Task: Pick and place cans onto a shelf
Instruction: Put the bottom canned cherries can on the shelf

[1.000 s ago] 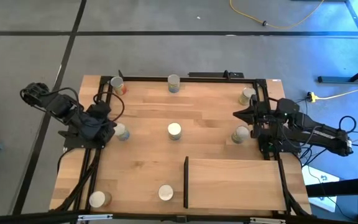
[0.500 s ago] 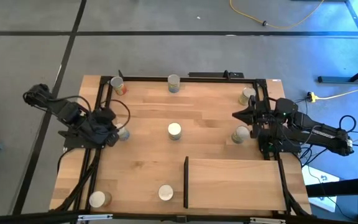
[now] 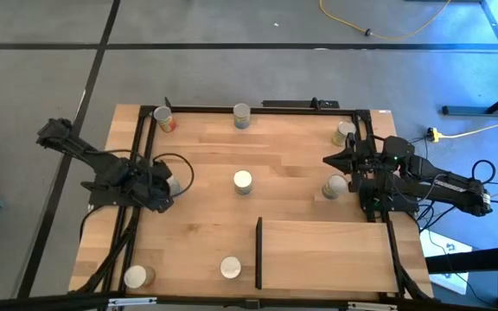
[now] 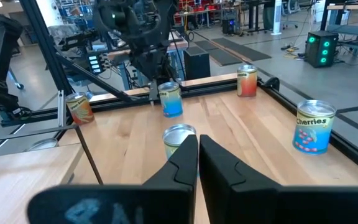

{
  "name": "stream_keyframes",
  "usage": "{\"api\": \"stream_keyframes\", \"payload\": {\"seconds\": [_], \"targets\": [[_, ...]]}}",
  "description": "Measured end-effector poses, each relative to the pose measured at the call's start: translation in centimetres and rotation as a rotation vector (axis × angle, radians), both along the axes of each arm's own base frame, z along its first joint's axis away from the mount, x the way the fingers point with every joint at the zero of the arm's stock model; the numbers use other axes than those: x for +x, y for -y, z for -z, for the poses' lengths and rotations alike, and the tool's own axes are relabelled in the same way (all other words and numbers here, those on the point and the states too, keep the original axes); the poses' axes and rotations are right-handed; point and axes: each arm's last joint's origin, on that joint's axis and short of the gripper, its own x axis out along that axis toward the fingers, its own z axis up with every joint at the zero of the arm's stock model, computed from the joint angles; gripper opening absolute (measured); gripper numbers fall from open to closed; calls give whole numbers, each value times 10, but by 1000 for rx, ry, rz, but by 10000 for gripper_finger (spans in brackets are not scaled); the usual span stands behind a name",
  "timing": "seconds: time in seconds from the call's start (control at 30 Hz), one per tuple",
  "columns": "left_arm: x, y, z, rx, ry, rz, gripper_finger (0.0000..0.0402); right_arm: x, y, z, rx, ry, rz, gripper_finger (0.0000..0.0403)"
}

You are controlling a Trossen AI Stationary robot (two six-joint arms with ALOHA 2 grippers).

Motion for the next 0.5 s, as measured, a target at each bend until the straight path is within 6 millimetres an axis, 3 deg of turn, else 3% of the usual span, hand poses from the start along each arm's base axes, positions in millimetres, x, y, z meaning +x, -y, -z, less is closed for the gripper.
{"api": "stream_keyframes", "payload": {"seconds": [0.23, 0.5], "targets": [[9, 4, 9, 123, -91, 148, 80, 0, 0, 0, 0, 0, 0, 18], [12, 6, 13, 114, -110, 113, 80, 0, 0, 0, -3, -1, 0, 18]]}}
